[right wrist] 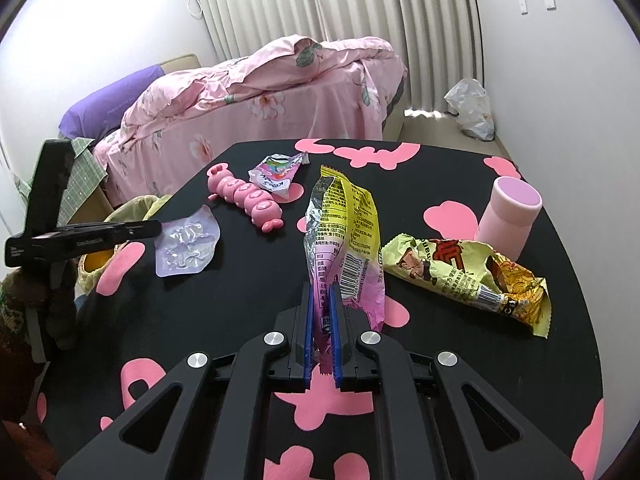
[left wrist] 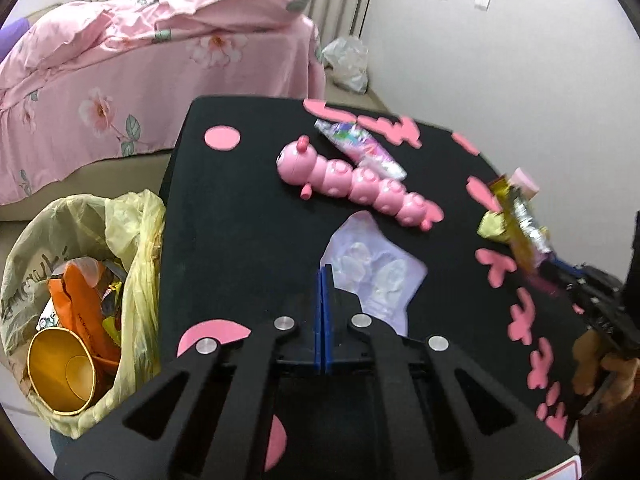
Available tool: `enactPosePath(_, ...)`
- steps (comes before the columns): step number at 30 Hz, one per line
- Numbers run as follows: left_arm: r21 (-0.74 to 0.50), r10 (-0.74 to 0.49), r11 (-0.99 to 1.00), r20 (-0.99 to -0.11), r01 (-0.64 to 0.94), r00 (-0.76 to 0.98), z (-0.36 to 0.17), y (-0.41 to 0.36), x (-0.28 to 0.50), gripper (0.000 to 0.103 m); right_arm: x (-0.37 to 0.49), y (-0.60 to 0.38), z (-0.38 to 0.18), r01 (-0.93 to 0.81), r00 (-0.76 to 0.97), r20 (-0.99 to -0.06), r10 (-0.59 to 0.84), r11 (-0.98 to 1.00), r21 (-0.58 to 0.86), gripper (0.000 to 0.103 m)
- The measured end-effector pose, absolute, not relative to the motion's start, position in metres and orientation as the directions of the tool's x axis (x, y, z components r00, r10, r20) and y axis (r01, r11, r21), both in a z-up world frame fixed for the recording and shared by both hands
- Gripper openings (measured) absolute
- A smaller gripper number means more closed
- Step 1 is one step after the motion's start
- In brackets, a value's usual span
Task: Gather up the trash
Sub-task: 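Carry the clear tray and yellow-pink wrapper over the yellow-green trash bag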
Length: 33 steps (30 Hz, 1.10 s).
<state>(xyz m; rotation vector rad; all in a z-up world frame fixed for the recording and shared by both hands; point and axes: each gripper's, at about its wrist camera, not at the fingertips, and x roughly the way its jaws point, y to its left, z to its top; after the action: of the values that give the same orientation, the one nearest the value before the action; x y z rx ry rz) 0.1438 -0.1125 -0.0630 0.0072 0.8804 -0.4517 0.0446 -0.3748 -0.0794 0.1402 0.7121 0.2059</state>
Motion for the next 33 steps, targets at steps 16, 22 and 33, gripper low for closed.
enactPosePath(16,-0.137,-0.384,0.915,-0.583,0.380,0.715,0.008,-0.066,0.094,0.001,0.028,-0.330,-0.022,-0.218,0.795,-0.559,0.235,0.971,0.097,0.008)
enactPosePath(22,-0.163,-0.356,0.933,-0.544,0.321,0.760,0.020,-0.026,0.087,0.001,0.033,-0.287,0.002,-0.301,0.790,-0.546,0.279,0.952,0.051,0.008)
enactPosePath(33,-0.206,-0.246,0.965,-0.514,0.160,0.822,0.014,0.050,0.079,0.001,0.047,-0.202,0.018,-0.442,0.740,-0.572,0.353,0.897,-0.019,0.008)
